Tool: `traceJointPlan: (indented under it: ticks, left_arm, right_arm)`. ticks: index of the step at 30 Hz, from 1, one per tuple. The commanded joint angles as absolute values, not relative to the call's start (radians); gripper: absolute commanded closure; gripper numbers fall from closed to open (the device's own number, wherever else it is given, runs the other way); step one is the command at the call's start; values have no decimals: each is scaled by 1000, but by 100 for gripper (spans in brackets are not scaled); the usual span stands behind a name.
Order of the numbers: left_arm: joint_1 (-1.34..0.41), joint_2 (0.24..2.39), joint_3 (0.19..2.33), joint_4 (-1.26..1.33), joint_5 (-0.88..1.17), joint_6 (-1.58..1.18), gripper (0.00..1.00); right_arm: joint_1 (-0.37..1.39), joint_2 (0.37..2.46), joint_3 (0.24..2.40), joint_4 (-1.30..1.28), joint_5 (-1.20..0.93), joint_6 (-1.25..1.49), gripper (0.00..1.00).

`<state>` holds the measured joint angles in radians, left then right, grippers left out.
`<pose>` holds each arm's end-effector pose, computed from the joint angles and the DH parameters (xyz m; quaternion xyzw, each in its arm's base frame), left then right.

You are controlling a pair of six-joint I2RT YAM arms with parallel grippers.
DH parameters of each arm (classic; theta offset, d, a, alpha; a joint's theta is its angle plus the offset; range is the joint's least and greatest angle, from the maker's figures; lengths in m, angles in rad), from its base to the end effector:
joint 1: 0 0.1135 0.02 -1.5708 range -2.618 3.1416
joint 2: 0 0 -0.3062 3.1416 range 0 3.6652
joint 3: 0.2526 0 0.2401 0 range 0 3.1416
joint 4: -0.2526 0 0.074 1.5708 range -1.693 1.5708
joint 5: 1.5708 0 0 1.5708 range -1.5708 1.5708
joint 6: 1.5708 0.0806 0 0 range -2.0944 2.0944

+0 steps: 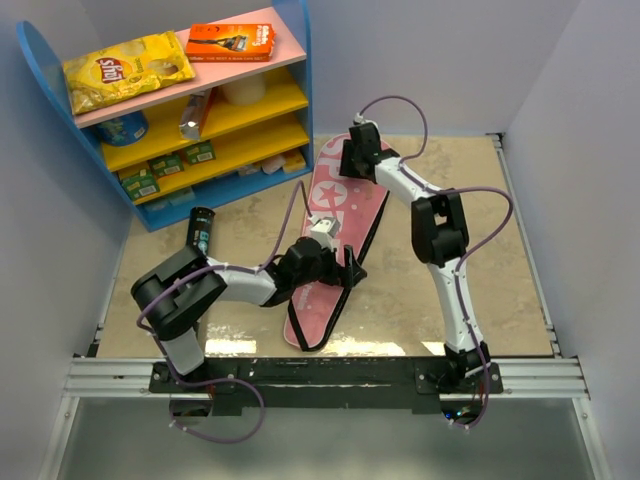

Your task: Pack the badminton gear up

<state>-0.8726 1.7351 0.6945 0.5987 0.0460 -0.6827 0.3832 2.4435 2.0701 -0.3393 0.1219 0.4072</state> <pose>0.2409 -0.2928 0.1793 0.0923 0.8397 -0.3891 0.3675 0.5689 0.2188 0.1807 0.0362 0.9073 0.1087 0.4046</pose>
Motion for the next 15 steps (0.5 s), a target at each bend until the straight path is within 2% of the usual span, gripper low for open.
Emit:
traceJointPlan:
  ticks: [1, 8, 15]
  left_arm:
    - [-896, 1818, 712, 249, -136, -623, 0]
    - [-917, 1855, 680, 219, -181, -678, 0]
    - [-916, 1798, 580, 216, -224, -715, 0]
  right_arm:
    - [351, 2483, 2095, -506, 167, 374, 55]
    - [316, 2456, 1958, -558, 236, 354, 54]
    - [302, 2385, 1838, -616, 241, 342, 53]
